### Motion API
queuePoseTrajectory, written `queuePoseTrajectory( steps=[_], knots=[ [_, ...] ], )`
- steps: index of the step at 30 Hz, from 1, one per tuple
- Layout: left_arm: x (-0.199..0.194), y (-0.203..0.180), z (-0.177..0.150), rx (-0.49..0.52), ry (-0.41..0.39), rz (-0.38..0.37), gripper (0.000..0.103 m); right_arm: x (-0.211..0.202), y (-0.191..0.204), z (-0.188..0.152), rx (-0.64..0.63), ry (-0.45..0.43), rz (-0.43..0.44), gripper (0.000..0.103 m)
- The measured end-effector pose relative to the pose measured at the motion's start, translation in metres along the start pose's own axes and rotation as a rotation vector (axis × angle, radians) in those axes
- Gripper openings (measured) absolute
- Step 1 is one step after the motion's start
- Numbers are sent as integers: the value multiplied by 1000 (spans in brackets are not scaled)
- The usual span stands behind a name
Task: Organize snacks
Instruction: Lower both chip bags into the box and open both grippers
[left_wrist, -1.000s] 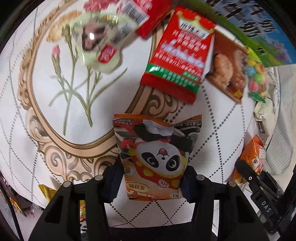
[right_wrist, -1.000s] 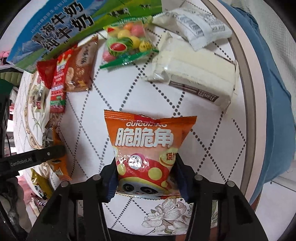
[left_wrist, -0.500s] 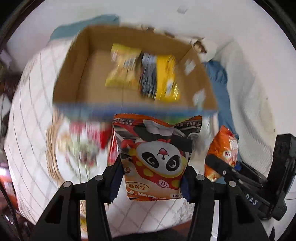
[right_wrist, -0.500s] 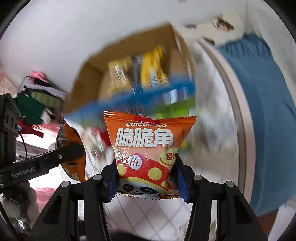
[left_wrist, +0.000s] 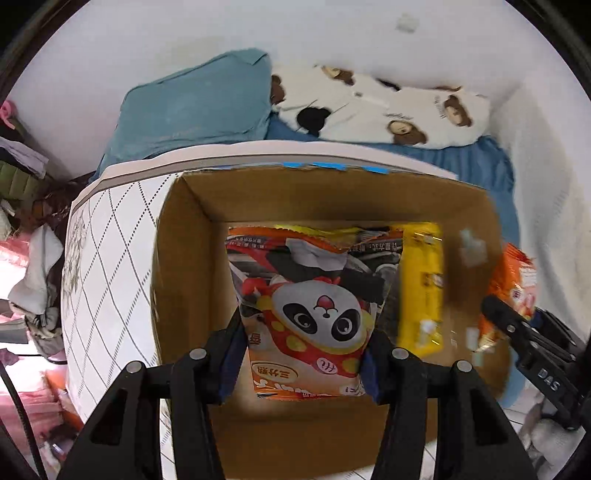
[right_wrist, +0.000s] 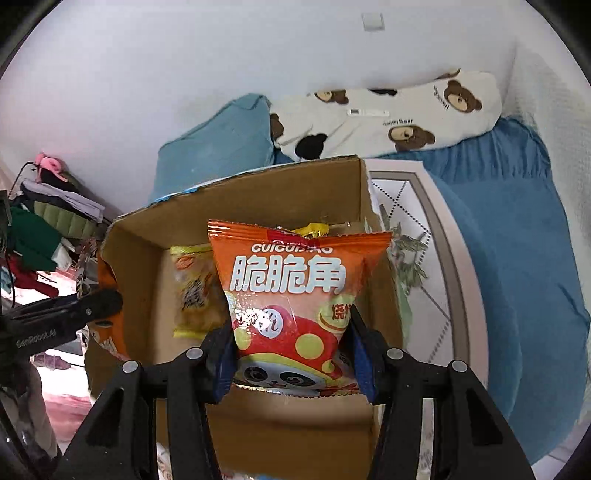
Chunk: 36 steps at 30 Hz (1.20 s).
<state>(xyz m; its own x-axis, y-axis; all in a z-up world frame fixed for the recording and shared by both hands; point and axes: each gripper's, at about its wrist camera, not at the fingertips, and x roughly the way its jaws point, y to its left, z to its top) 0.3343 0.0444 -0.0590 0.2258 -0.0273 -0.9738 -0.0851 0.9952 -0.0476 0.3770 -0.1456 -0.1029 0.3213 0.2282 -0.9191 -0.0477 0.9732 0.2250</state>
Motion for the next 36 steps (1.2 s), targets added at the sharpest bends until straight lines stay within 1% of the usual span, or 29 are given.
queuePoseTrajectory(
  steps=[3,5,7,8,9,10,11,13,16,22,29,36],
  knots=[
    [21,5,16,-5,38,35,51,24,1,12,0,18,-23,55],
    [33,12,25,-21,62,39,51,32,2,15,-1,16,-46,56],
    [43,16,36,-37,73,31,57,42,1,17,6,40,-52,67],
    [45,18,38,-44,73,26,71,44,0,17,9,46,-59,81],
    [46,20,39,-55,71,20,89,45,1,17,8,46,-66,91],
    [45,20,41,-62,67,13,93,46,2,18,5,46,-61,92],
    [45,20,42,-70,65,9,95,47,3,18,1,49,-70,94],
    [43,20,41,-86,62,-11,95,46,7,17,-12,49,-68,96],
    [41,18,37,-87,56,-20,95,46,9,17,-19,55,-60,97],
    [38,12,11,-103,46,-58,95,37,12,1,-26,60,-68,97],
    [30,7,-30,-110,8,-32,95,29,18,-25,-54,54,-93,97],
    [10,3,-55,-117,-51,-20,95,9,24,-47,-82,14,-105,97]
  ],
)
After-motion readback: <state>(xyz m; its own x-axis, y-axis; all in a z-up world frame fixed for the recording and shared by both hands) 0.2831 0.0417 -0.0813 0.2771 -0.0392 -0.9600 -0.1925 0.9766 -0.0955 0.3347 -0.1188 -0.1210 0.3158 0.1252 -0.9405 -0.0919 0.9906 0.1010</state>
